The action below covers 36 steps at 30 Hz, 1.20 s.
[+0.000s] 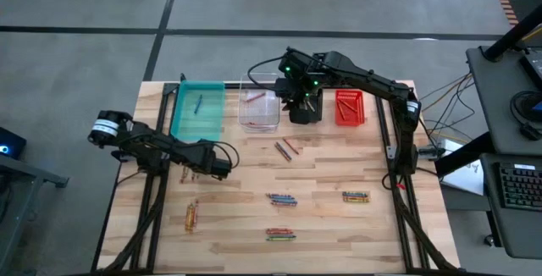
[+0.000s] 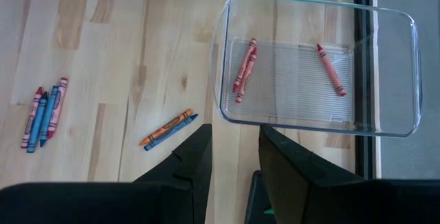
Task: Sort crayons
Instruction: Put the green crayon into the black bin
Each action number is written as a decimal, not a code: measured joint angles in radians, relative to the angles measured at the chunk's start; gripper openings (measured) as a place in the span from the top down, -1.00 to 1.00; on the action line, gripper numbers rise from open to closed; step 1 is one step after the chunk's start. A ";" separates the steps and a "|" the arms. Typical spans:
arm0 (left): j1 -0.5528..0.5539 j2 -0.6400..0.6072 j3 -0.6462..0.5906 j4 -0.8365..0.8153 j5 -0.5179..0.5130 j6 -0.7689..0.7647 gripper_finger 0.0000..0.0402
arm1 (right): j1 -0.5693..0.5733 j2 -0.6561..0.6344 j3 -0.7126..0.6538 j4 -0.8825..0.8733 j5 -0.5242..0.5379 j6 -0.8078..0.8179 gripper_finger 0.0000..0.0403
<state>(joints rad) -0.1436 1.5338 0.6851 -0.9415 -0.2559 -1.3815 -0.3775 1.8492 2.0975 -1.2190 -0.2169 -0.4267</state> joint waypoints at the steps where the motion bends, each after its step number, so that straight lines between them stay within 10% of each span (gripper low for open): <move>1: 0.000 -0.001 -0.004 0.006 -0.003 0.000 0.61 | 0.000 0.000 0.000 0.001 0.000 0.000 0.46; 36: -0.024 -0.069 0.081 0.022 -0.104 0.085 0.99 | 0.001 -0.026 -0.056 -0.054 -0.005 0.025 0.46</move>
<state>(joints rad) -0.1676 1.4650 0.7658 -0.9193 -0.3597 -1.2970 -0.3764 1.8230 2.0416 -1.2733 -0.2215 -0.4019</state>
